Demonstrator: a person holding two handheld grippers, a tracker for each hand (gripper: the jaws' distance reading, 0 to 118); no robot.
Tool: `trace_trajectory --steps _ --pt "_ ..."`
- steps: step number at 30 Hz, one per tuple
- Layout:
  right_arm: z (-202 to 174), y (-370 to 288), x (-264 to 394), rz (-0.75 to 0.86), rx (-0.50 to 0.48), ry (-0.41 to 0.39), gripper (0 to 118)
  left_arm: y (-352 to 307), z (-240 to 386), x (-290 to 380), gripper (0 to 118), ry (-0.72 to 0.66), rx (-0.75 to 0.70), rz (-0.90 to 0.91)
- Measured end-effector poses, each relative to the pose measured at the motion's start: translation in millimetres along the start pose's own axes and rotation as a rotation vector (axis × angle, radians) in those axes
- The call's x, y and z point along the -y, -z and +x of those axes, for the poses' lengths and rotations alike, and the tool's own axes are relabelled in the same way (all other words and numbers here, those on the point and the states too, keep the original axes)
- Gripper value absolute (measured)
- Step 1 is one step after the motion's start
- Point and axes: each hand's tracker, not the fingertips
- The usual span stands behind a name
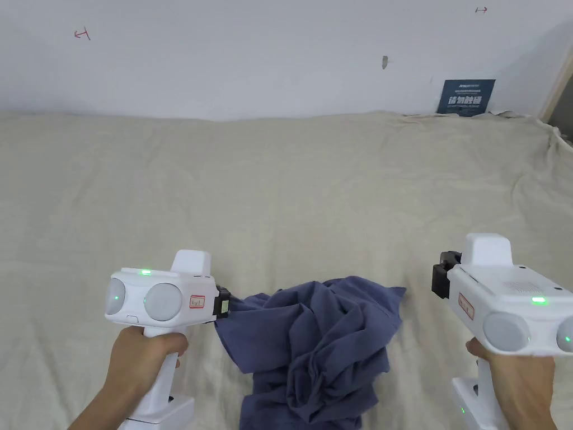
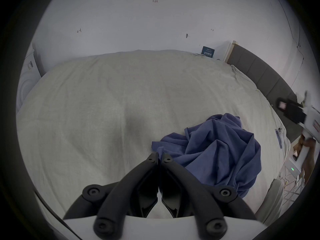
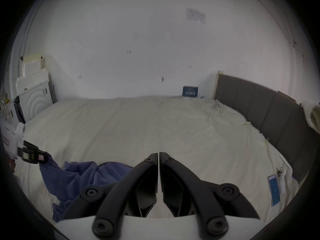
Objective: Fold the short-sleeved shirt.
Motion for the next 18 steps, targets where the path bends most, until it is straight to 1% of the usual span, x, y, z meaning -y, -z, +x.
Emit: trace_trajectory --steps 1,2,3,4,5,6,8,9,12,13,15,17,18 --pt "-0.8 12.2 -0.8 -0.031 -0.005 0.015 12 -1.0 -1.5 0.4 0 -0.003 0.001 0.002" --pt "-2.2 22.3 -0.4 -0.046 -0.010 0.028 27 -2.2 -2.8 1.1 0 -0.008 0.000 0.005" --pt "-3.5 34.2 -0.5 -0.083 -0.021 0.021 58 -4.3 -4.8 2.3 0 -0.011 0.004 0.009" --pt "-4.4 44.6 0.3 -0.100 -0.034 0.030 78 -5.5 -6.1 2.6 0 -0.013 0.009 0.012" --pt "-6.0 54.1 1.1 -0.109 -0.030 0.026 93 -6.7 -7.3 3.1 0 -0.014 0.011 0.012" --pt "-5.7 64.6 4.2 -0.155 -0.037 0.039 100 -7.9 -8.7 3.8 0 -0.012 0.013 0.013" --pt "-6.7 82.3 6.3 -0.210 -0.054 0.052 101 -8.8 -11.2 4.5 0 -0.007 0.011 0.015" --pt "-7.3 90.4 7.9 -0.230 -0.046 0.067 101 -9.4 -13.2 4.9 0 -0.008 0.011 0.015" --pt "-7.4 111.2 11.1 -0.286 -0.012 0.078 101 -11.8 -17.6 6.2 0 -0.022 0.020 0.017" --pt "-7.0 117.6 11.5 -0.324 0.005 0.100 101 -12.4 -18.1 6.5 0 -0.023 0.022 0.017" --pt "-7.8 123.0 13.5 -0.377 -0.019 0.134 99 -13.1 -18.6 7.2 0 -0.020 0.021 0.018" --pt "-8.8 129.8 16.1 -0.407 -0.001 0.170 92 -13.2 -18.6 7.9 0 -0.016 0.021 0.016" --pt "-11.8 126.2 17.0 -0.407 -0.008 0.168 83 -13.4 -18.8 8.5 0 -0.017 0.020 0.016"
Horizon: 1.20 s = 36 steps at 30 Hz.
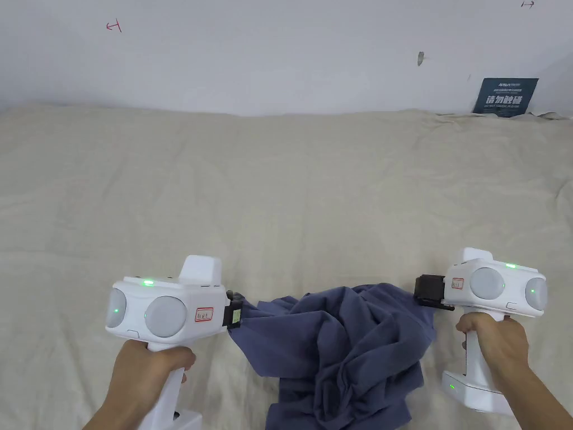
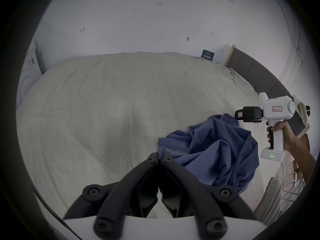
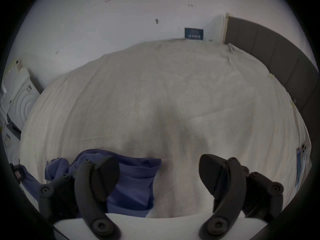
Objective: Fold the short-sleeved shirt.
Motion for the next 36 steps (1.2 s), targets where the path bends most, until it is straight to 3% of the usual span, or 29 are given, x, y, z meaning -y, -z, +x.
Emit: trace_trajectory --steps 4,5,6,14,19,23,27,31,36 --pt "-7.8 4.5 5.9 -0.050 -0.023 0.015 42 -0.2 0.2 2.2 0 -0.003 0.000 -0.002" --pt "-9.5 5.6 7.9 -0.075 -0.034 0.016 27 -0.1 0.1 2.6 0 -0.005 0.000 -0.004" --pt "-11.3 5.6 9.9 -0.083 -0.039 0.012 5 -0.5 -0.2 3.3 0 -0.007 0.000 -0.004" --pt "-3.2 -23.4 10.0 0.038 -0.061 -0.036 3 -1.6 -2.7 12.3 0 -0.024 -0.008 -0.003" --pt "0.4 -82.2 -5.6 0.165 -0.088 -0.114 2 -8.3 -2.1 13.3 0 -0.042 -0.013 0.014" --pt "7.6 -137.0 -24.0 0.289 -0.104 -0.127 2 -23.2 -2.8 4.6 0 -0.052 -0.024 0.052" --pt "13.8 -186.5 -42.1 0.391 -0.105 -0.151 2 -48.1 -7.6 -15.3 0 -0.057 -0.043 0.115" --pt "16.7 -228.8 -65.5 0.498 -0.047 -0.209 2 -81.4 -17.3 -49.3 0 -0.073 -0.075 0.199" --pt "27.7 -268.8 -106.3 0.582 -0.024 -0.188 2 -121.4 -32.2 -99.3 0 -0.049 -0.153 0.299"
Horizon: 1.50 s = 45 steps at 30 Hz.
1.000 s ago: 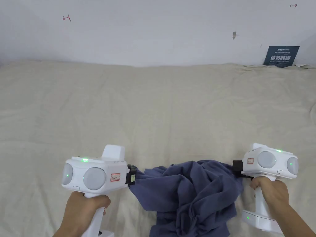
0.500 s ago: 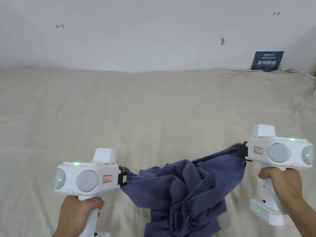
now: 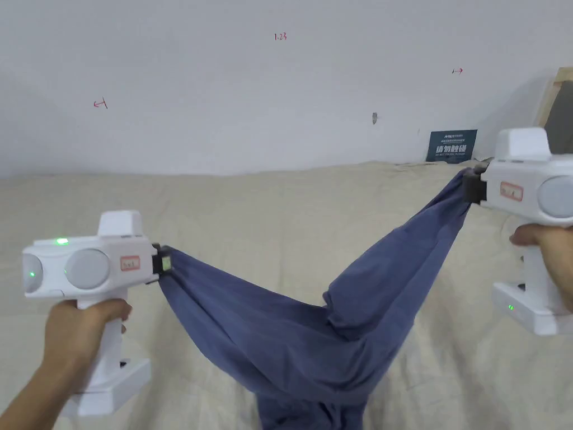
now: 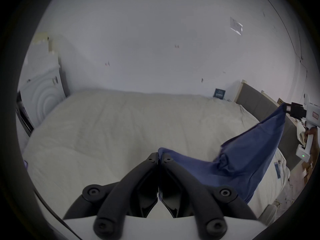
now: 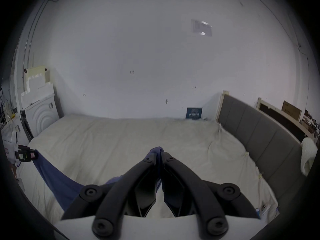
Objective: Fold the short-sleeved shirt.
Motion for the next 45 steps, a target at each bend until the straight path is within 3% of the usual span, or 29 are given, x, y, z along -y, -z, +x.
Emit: trace_trajectory --steps 12,19,25,34,45 --pt "41.9 17.5 -123.1 0.147 0.124 0.015 2 -38.7 -34.4 -160.3 0 -0.004 -0.170 0.212" --pt "57.4 23.0 -145.6 0.209 0.120 0.099 2 -57.0 -50.8 -195.2 0 -0.052 -0.205 0.302" --pt "48.8 24.2 -97.2 0.147 0.108 0.111 2 -40.8 -64.2 -153.2 0 -0.067 -0.209 0.248" --pt "39.1 33.3 17.8 -0.019 0.060 0.137 2 -3.4 -69.5 -36.4 0 -0.118 -0.171 0.070" --pt "28.6 -31.1 135.5 -0.124 0.043 0.113 2 -22.9 -65.0 93.0 0 -0.092 -0.131 -0.074"
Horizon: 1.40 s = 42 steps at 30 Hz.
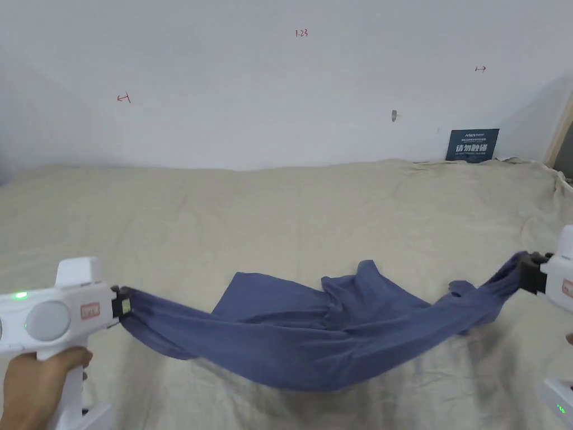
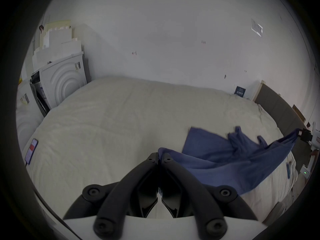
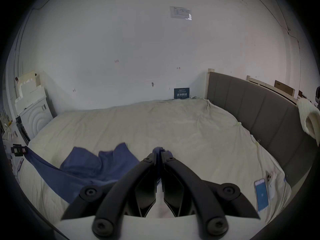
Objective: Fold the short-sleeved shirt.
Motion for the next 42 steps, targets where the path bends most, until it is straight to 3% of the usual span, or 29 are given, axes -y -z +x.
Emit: trace_trajectory --steps 13,22,28,38,42 --pt "17.0 -75.3 119.3 -0.160 0.010 0.080 2 -12.8 -42.7 126.2 0 0.020 -0.027 -0.211" --pt "30.8 -110.9 170.7 -0.253 0.035 0.121 2 -43.9 -61.4 169.7 0 0.024 -0.046 -0.267" --pt "36.5 -99.6 198.9 -0.371 0.070 0.168 2 -36.3 -63.8 183.7 0 0.006 -0.068 -0.311" --pt "19.9 -68.5 220.5 -0.485 0.104 0.167 3 -18.8 -41.8 201.1 0 0.029 -0.089 -0.370" --pt "29.5 -63.9 221.4 -0.483 0.108 0.166 3 -18.8 -40.6 202.6 4 0.024 -0.097 -0.373"
